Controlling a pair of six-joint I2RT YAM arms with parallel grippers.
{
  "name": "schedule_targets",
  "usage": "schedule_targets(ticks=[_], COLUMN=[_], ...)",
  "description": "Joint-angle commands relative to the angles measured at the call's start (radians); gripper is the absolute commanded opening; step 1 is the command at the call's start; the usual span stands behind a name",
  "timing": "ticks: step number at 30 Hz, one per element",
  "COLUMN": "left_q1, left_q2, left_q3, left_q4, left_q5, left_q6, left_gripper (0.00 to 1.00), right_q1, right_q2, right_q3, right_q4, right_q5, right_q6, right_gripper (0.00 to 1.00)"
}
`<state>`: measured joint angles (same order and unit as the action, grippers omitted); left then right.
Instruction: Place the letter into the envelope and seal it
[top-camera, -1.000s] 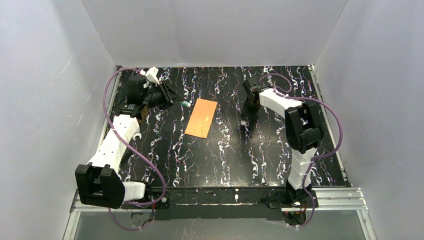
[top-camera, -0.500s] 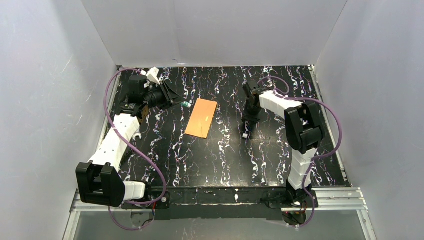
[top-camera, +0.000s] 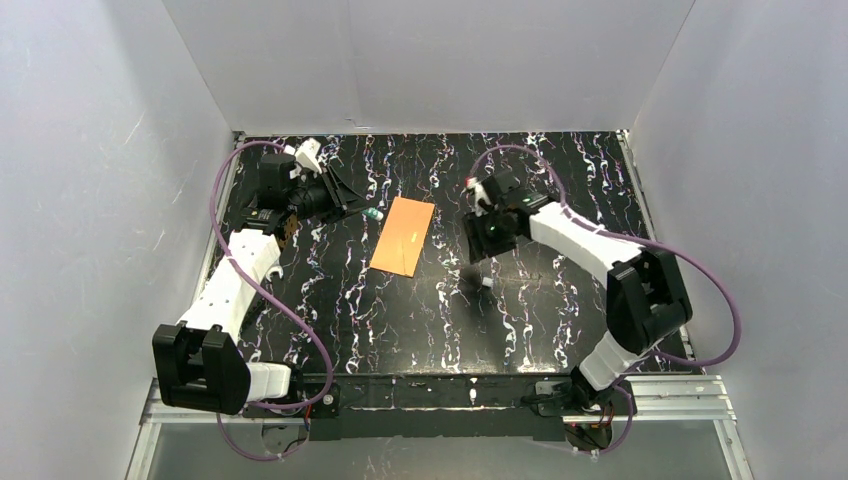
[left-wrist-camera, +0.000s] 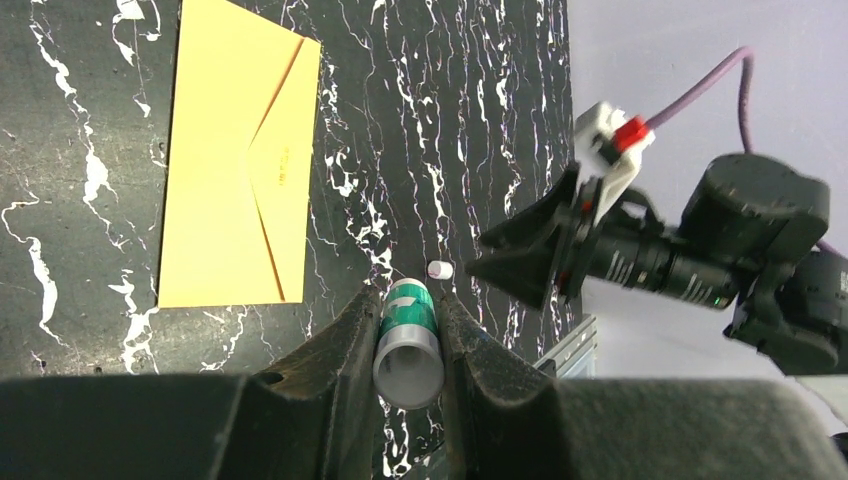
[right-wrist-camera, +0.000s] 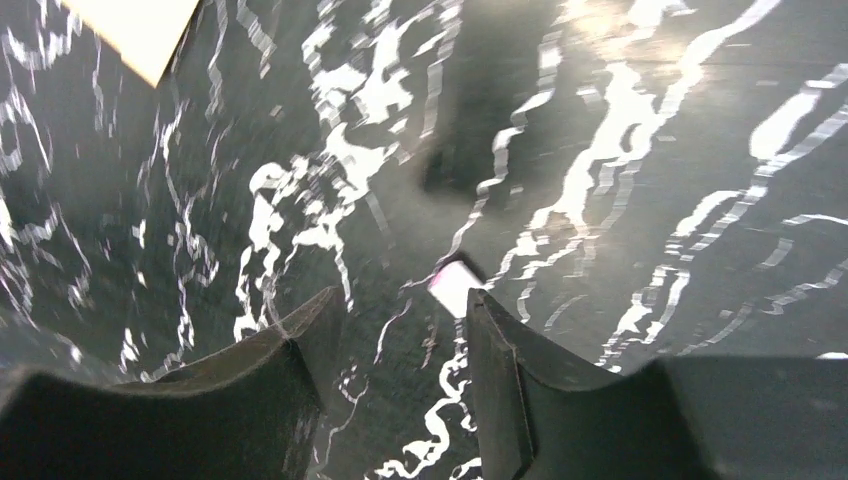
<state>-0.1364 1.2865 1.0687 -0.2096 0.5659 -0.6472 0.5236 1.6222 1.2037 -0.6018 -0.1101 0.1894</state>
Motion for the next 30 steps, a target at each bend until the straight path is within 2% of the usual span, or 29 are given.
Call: schedule_targets(ticks=[1, 5, 8, 19, 30], left_q1=[0.006, 0.006, 0.006, 0.006, 0.015], left_q2=[-0.022, -0.018, -0.019, -0.022, -0.019], left_q3=[-0.006, 0.009, 0.015, 0.015, 0.004], left_q4=[-0.009, -0.033, -0.042, -0.039, -0.024], left_q5=[0.031, 0.032, 0.029, 0.026, 0.035], left_q6=[0.008, 0.021, 0.028, 0.034, 0.031], left_gripper=[0.00, 0.00, 0.00, 0.00, 0.00], right_q1=[0.160, 0.221, 0.223, 0.320, 0.320], right_q2=[0.036, 0.122, 0.149, 0.207, 0.297], right_q3=[0.039, 0.103, 0.143, 0.113, 0.148], right_q4=[-0.128, -0.210, -0.232, -0.254, -0.256], right_q5=[0.078, 0.325, 0.394, 0.367, 0.492], right_q6=[-0.185, -0.214, -0.245, -0.321, -0.319], right_gripper=[0.57, 0.54, 0.54, 0.55, 0.55])
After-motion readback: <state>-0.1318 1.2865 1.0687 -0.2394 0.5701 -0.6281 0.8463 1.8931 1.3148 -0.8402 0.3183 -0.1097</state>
